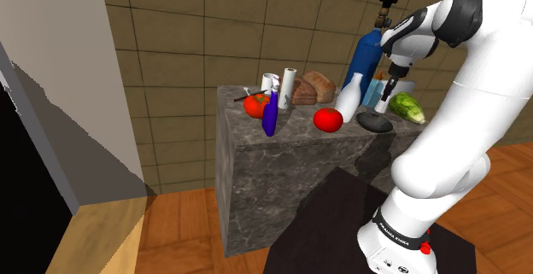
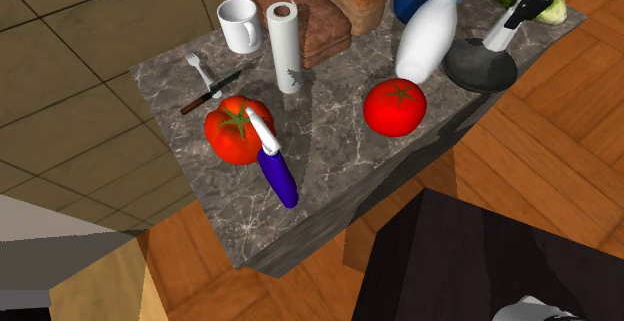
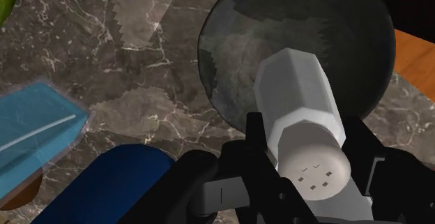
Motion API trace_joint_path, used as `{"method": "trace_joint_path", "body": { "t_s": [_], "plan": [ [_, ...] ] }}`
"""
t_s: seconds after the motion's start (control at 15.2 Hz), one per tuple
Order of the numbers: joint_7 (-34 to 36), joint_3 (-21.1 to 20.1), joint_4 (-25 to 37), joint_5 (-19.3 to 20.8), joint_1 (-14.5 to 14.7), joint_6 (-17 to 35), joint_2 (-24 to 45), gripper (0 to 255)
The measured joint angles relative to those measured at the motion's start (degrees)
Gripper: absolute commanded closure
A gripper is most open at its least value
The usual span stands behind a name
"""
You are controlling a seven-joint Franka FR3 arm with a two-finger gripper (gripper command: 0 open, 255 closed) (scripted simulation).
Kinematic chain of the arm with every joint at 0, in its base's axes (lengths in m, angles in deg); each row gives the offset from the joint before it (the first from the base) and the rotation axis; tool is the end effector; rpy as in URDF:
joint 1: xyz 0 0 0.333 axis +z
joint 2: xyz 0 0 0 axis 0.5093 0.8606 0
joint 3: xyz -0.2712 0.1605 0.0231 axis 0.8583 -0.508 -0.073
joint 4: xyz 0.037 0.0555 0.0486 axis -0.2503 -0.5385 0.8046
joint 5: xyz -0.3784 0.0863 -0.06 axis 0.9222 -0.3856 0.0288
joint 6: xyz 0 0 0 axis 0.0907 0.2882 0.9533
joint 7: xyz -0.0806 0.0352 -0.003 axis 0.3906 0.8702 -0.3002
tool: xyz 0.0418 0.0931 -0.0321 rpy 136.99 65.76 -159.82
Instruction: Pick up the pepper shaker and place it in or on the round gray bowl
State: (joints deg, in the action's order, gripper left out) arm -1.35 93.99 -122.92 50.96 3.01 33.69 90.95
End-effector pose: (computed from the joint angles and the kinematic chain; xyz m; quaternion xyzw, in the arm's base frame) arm 0.2288 -0.5351 0.4438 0.9983 0.0283 0.0111 0.0499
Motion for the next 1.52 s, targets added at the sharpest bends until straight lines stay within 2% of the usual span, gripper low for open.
{"method": "trace_joint_path", "body": {
  "t_s": [0.59, 0.99, 1.06, 1.52],
  "plan": [
    [-1.87, -0.41, -3.83, -2.83, -0.62, 6.24, 3.2, 255],
    [-2.17, -0.52, -4.15, -3.31, -0.74, 6.99, 3.74, 255],
    [-2.17, -0.52, -4.16, -3.31, -0.74, 7.0, 3.75, 0],
    [-1.76, -0.36, -3.94, -2.64, -0.55, 6.19, 2.95, 0]
  ]
}}
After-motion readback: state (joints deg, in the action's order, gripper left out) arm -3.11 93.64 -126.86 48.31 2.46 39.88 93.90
